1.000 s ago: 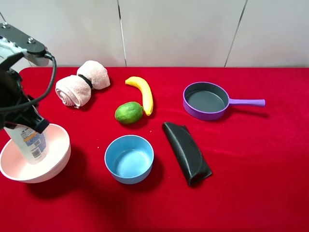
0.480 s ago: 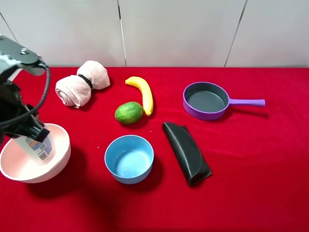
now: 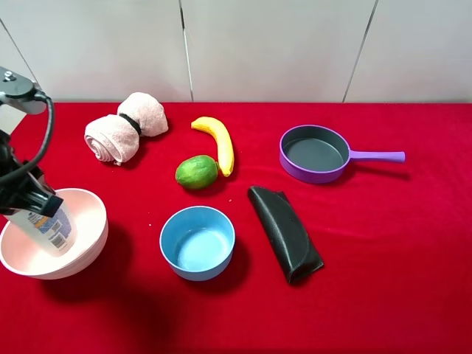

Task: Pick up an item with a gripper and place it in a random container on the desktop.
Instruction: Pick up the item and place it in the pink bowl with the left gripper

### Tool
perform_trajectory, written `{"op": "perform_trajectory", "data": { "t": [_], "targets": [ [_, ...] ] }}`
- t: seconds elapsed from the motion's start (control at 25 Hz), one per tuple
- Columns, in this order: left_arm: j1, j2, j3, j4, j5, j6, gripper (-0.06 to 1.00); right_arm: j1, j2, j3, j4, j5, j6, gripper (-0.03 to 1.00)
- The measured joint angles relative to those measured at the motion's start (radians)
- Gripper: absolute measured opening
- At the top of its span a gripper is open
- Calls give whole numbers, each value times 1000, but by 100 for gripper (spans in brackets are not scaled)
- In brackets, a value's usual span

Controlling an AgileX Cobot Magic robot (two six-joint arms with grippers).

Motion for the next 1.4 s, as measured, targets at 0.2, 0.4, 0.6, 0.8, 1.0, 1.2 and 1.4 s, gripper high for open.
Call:
{"op": "perform_trajectory", "data": {
  "t": [0.2,0.4,0.6,0.8,1.0,1.2,1.4],
  "targets": [
    [51,-1,34,2,-17,-7,38,0,0,0,0,0,0,69],
    [57,-1,64,2,-84,-13,38,0,0,0,0,0,0,69],
    [57,-1,74,2,-131,-21,38,0,0,0,0,0,0,69],
    [57,-1,74,2,-137,-21,38,0,0,0,0,0,0,69],
    [57,-1,74,2,-135,-26,38,0,0,0,0,0,0,69],
    [57,-1,92,2,-139,-37,38,0,0,0,0,0,0,69],
    [57,-1,99,1,-146,-41,38,0,0,0,0,0,0,69]
  ]
}}
